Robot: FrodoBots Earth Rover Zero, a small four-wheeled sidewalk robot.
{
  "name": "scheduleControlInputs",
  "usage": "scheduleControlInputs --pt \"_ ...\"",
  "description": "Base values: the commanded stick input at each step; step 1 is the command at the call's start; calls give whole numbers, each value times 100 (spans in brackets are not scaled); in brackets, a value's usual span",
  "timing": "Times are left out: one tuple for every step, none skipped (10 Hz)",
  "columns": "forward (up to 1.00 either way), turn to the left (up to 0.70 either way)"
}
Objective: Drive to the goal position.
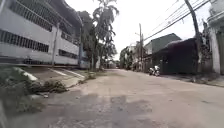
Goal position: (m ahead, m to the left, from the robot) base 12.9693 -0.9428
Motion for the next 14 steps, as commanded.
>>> scheduleControlInputs --pt "85 0" --pt "85 0" --pt "85 -1" --pt "85 -4" --pt "85 -34" --pt "85 -28" --pt "85 -5" --pt "85 0" --pt "85 0" --pt "85 0" --pt "85 0" --pt "85 0" --pt "85 0" --pt "85 0"
